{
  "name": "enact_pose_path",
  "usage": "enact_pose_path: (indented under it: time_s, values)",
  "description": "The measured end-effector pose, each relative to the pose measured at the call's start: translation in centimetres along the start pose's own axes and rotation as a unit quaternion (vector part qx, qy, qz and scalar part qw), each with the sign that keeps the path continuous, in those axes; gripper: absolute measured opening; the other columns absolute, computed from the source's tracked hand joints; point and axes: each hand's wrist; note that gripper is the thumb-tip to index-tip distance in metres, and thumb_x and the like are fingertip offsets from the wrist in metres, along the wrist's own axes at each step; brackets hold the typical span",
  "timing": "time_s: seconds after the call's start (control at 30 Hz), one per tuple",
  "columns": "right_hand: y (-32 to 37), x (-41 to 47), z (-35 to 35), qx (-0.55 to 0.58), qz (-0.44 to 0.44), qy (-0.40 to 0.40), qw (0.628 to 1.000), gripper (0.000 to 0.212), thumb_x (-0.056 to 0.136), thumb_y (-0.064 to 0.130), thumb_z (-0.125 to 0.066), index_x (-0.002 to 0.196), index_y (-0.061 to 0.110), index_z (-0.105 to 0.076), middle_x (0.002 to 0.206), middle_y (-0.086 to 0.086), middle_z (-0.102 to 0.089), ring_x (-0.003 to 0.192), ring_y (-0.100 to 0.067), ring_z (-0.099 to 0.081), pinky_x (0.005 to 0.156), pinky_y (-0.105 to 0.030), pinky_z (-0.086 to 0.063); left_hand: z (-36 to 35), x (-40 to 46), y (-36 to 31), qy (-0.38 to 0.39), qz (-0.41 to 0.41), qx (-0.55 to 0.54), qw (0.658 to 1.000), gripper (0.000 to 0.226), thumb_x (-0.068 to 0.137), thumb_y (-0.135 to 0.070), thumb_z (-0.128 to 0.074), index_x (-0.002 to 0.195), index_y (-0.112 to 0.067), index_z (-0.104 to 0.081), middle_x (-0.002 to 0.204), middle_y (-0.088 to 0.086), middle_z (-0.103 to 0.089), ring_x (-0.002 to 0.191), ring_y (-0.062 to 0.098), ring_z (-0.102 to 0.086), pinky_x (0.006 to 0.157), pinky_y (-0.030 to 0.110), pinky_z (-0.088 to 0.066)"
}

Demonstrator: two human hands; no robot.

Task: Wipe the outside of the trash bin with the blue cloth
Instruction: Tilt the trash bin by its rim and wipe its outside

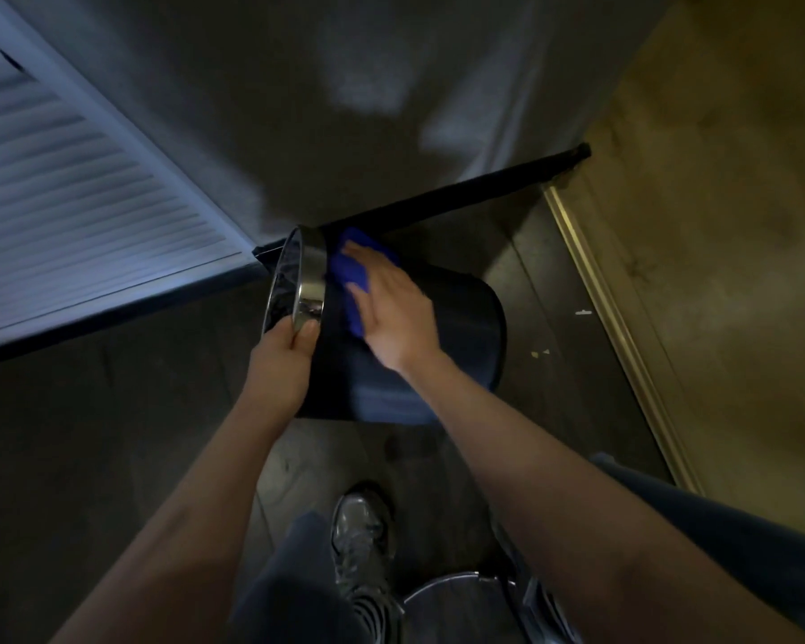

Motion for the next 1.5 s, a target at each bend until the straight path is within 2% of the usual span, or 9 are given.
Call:
enact_pose_path:
  time_s: [0.37,0.63,0.8,0.9,1.07,1.17,1.33,1.43,1.5]
  values:
    - [-7.4,-2.3,2.3,0.012,-0.445,-0.106,0.889,0.031,0.096,0.026,-0.036,0.118,0.013,-0.054,0.119,-0.013,-0.059,0.108,-0.031,-0.056,0.085,-0.033,-0.044,-1.0,0.3,-0.9,-0.022,-0.032,0.056,0.998,0.014,0.094,-0.025,-0.043,0.087,-0.017,-0.054,0.087,0.008,-0.059,0.087,0.025,-0.054,0.081,0.036,-0.043]
    - [1.1,0.9,0.2,0.027,-0.192,-0.094,0.976,0.034,0.094,0.021,-0.043,0.122,0.007,-0.053,0.120,-0.014,-0.061,0.111,-0.029,-0.055,0.091,-0.033,-0.042,-1.3,-0.8,-0.8,0.000,-0.078,0.101,0.992,0.012,0.094,-0.018,-0.044,0.094,-0.013,-0.055,0.075,-0.006,-0.053,0.071,0.007,-0.047,0.063,0.024,-0.035]
    - [2.5,-1.9,0.3,0.045,-0.081,-0.074,0.993,0.043,0.091,0.022,-0.041,0.132,0.009,-0.045,0.136,-0.007,-0.051,0.127,-0.020,-0.045,0.105,-0.025,-0.029,-0.8,-1.8,-0.3,0.025,-0.104,0.122,0.987,0.017,0.094,-0.016,-0.044,0.095,-0.006,-0.057,0.085,0.007,-0.057,0.081,0.019,-0.051,0.072,0.027,-0.035]
    - [2.4,0.1,1.1,0.055,-0.105,-0.065,0.991,0.036,0.093,0.023,-0.041,0.127,0.012,-0.048,0.128,-0.008,-0.057,0.117,-0.023,-0.052,0.091,-0.026,-0.038,-1.0,-1.9,-0.5,0.032,-0.110,0.124,0.986,0.018,0.093,-0.016,-0.043,0.096,-0.003,-0.056,0.084,0.010,-0.058,0.081,0.022,-0.052,0.073,0.031,-0.038]
    - [0.4,11.2,1.5,0.068,-0.247,0.226,0.940,0.028,0.097,0.031,-0.036,0.093,0.009,-0.054,0.091,-0.014,-0.058,0.087,-0.029,-0.054,0.068,-0.031,-0.034,-1.5,-3.2,-0.1,0.043,-0.149,0.134,0.979,0.015,0.092,-0.014,-0.046,0.089,-0.003,-0.056,0.064,0.000,-0.051,0.065,0.014,-0.047,0.060,0.025,-0.027]
    - [-1.0,14.2,0.9,0.066,-0.276,0.289,0.914,0.023,0.095,0.027,-0.041,0.084,0.008,-0.048,0.075,-0.005,-0.048,0.067,-0.018,-0.047,0.054,-0.027,-0.030,-2.0,-3.4,-0.2,0.071,-0.145,0.140,0.977,0.018,0.093,-0.018,-0.044,0.086,-0.005,-0.053,0.064,0.003,-0.052,0.065,0.019,-0.049,0.064,0.033,-0.034]
    - [-1.6,11.6,1.1,0.162,-0.320,0.168,0.918,0.037,0.096,0.036,-0.038,0.110,0.006,-0.054,0.102,-0.011,-0.059,0.093,-0.026,-0.056,0.080,-0.036,-0.041,-2.7,-2.4,-1.2,0.028,-0.134,0.128,0.982,0.020,0.094,-0.018,-0.043,0.093,-0.001,-0.054,0.074,0.009,-0.054,0.074,0.024,-0.051,0.068,0.034,-0.036]
    - [-0.4,6.9,1.7,0.089,-0.240,0.073,0.964,0.035,0.097,0.037,-0.031,0.100,0.012,-0.056,0.086,-0.007,-0.059,0.080,-0.023,-0.054,0.068,-0.031,-0.035,-2.7,-1.3,-1.6,-0.004,-0.117,0.145,0.983,0.023,0.093,-0.017,-0.043,0.097,0.003,-0.055,0.084,0.014,-0.056,0.082,0.025,-0.052,0.068,0.031,-0.034]
    - [0.1,3.4,1.4,0.037,-0.175,-0.008,0.984,0.035,0.096,0.033,-0.033,0.113,0.012,-0.056,0.104,-0.011,-0.065,0.093,-0.026,-0.059,0.072,-0.030,-0.039,-2.6,-0.7,-1.9,-0.015,-0.098,0.135,0.986,0.021,0.093,-0.015,-0.043,0.094,0.002,-0.055,0.083,0.010,-0.053,0.081,0.020,-0.048,0.064,0.026,-0.028]
Point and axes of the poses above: each hand's wrist, its own x-axis towards the middle knuckle, its own z-axis out of the back of the hand, y = z × x
